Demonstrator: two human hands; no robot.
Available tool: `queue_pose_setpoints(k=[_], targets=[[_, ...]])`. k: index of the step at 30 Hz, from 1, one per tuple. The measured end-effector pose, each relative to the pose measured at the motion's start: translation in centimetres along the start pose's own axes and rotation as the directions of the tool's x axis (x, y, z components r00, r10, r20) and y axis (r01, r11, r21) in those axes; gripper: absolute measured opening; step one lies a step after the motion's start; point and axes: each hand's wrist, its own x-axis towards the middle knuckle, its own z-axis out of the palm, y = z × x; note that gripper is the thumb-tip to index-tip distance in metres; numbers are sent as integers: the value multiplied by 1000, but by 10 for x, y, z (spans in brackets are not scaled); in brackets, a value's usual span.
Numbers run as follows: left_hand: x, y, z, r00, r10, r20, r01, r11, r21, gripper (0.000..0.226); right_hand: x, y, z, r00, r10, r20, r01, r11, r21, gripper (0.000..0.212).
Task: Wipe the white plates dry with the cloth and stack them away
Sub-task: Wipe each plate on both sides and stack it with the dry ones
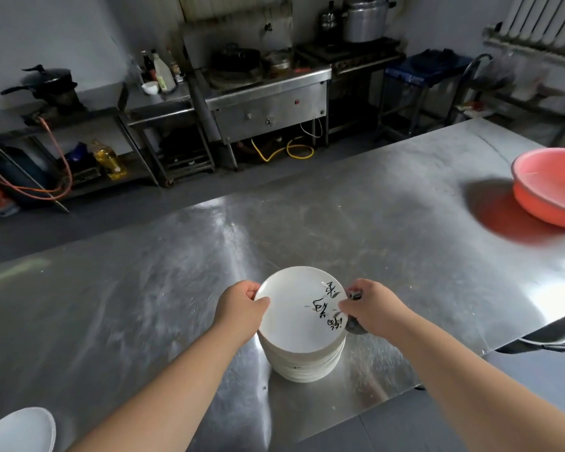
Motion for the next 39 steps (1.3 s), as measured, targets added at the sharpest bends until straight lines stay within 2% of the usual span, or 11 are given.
queue_pose_setpoints(k=[3,8,12,15,19,21,26,32,39], targets=[[0,-1,2,996,36,-80,-25,990,136,5,5,4,5,999,-43,-19,42,995,-89,13],[5,-3,8,994,50,-97,-29,979,204,7,8,8,7,996,-85,-40,72,963,-258,14],[5,-1,11,994,55,-96,-32,974,223,5,7,10,7,992,-102,-77,62,909,-412,14],[7,-2,10,995,64,-82,-43,970,238,6,-1,7,7,980,-127,-155,22,837,-546,15],[11,-10,2,995,77,-57,-62,971,232,9,-12,-3,11,946,-196,-258,-9,779,-627,18],[11,-19,-10,995,73,-65,-58,978,201,14,-15,-16,20,936,-243,-255,14,750,-661,20],[6,-73,-69,993,-11,-118,32,983,178,22,-18,-62,85,934,-340,-109,168,689,-705,18],[-24,-177,-187,964,-136,-227,191,951,243,29,-27,-119,228,894,-413,175,402,563,-722,24],[-86,-323,-302,908,-231,-349,347,881,321,28,-53,-146,400,811,-356,464,579,377,-723,33]])
